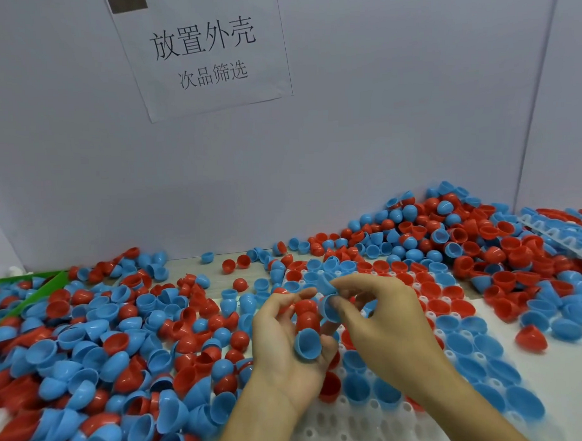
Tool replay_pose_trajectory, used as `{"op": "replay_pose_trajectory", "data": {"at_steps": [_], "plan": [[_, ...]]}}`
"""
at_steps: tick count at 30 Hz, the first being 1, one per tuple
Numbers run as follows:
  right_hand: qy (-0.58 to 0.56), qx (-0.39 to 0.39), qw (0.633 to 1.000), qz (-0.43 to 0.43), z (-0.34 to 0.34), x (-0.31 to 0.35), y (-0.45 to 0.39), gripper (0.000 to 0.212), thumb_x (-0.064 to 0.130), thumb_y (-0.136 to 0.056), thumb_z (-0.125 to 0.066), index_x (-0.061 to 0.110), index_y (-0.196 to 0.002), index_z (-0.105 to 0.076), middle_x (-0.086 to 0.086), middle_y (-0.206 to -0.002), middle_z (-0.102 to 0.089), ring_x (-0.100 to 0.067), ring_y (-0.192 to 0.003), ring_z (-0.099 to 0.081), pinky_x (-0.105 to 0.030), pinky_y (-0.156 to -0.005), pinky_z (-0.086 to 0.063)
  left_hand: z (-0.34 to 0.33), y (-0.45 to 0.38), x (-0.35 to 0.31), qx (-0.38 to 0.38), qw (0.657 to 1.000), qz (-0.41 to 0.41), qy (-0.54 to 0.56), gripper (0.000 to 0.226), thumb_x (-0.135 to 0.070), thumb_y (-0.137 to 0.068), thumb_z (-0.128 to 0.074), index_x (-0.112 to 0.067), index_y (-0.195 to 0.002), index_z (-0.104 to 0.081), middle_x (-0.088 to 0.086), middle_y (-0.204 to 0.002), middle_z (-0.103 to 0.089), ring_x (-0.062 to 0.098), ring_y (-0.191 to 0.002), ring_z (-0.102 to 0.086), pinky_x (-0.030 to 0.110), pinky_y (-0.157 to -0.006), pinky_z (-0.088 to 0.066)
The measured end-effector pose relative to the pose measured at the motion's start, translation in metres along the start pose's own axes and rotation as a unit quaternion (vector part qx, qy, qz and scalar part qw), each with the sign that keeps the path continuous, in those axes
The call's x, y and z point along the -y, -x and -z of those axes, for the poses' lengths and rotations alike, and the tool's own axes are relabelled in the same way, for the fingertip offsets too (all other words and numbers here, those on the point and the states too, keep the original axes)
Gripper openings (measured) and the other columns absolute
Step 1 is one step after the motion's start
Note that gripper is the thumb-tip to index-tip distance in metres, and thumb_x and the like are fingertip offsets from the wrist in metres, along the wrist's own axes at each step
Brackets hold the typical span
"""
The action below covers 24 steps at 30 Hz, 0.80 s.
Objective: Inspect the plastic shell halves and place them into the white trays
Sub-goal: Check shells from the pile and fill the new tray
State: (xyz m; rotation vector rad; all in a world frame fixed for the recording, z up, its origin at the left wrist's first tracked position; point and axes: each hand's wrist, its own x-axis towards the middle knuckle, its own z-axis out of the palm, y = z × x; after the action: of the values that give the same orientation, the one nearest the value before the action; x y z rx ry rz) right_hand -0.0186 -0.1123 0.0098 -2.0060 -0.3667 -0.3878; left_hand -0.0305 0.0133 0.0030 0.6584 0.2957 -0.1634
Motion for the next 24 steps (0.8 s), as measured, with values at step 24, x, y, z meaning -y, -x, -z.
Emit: {"op": "replay_pose_trajectory", "data": {"at_steps": [24], "plan": [[0.071, 0.264, 0.962, -0.004, -0.007, 0.035, 0.019, 0.018, 0.033, -0.085, -0.075, 0.022, -0.072, -0.073, 0.010, -0.069, -0.070, -0.007, -0.061, -0.065, -0.022, -0.057, -0.056, 0.038, 0.015, -0.034, -0.086, 0.979, -0.178, -0.049, 0.031, -0.042, -0.093, -0.056, -0.012, -0.088, -0.059, 0.005, -0.069, -0.049, 0.013, -0.043, -0.037, 0.017, -0.035, -0.019]]}}
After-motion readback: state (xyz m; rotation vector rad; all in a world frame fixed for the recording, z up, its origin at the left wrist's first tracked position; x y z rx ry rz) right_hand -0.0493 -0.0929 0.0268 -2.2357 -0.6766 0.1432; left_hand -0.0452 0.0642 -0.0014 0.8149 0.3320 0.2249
